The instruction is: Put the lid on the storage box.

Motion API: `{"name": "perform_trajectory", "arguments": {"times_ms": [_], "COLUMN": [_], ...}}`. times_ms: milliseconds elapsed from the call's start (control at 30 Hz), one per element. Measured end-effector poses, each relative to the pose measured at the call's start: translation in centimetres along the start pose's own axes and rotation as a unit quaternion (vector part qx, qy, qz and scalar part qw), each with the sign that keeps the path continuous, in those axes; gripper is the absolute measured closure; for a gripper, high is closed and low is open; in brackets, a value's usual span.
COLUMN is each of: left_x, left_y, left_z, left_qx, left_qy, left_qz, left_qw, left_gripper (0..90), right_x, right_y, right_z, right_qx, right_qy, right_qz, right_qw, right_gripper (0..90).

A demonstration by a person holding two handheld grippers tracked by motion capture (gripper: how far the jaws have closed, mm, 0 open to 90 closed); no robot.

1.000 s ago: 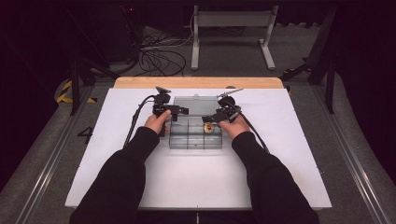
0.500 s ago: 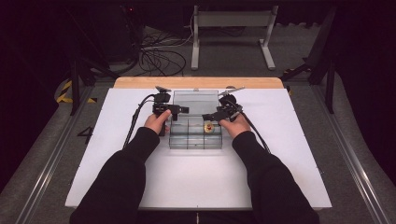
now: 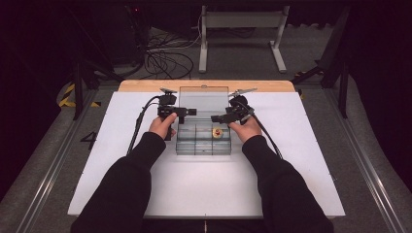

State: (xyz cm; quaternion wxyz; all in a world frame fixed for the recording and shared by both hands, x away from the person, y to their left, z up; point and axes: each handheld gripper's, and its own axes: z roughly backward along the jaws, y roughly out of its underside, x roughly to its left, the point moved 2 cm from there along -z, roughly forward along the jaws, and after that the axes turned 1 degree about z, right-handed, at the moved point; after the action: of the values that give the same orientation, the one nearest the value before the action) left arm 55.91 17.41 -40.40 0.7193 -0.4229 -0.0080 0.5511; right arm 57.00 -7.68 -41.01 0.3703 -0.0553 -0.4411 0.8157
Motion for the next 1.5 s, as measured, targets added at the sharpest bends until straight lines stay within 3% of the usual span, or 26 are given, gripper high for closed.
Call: {"name": "perform_trajectory", "arguments": {"times_ms": [567,1500], "left_x": [-0.6,-1.4], "left_y": [-0.2,0.2], "left_z": [0.9,2.4], "left_qx": [-0.024,-0.022], "left_qy": [0.002,0.008], "left_qz": [-0.024,-0.075], "left_qw": [0.9994,0.9969], "left_gripper": [25.5,25.5], "right_x": [0.3,1.4], "right_y": [-0.6,-0.7], "right_z": [1.3,2.8], "right_qx": [-0.005,-0.010], "right_qy": [0.009,-0.006], "right_qz": [0.005,0.020], "right_qw": [0.9999,0.9997], "right_gripper": [20.5,23.1]}}
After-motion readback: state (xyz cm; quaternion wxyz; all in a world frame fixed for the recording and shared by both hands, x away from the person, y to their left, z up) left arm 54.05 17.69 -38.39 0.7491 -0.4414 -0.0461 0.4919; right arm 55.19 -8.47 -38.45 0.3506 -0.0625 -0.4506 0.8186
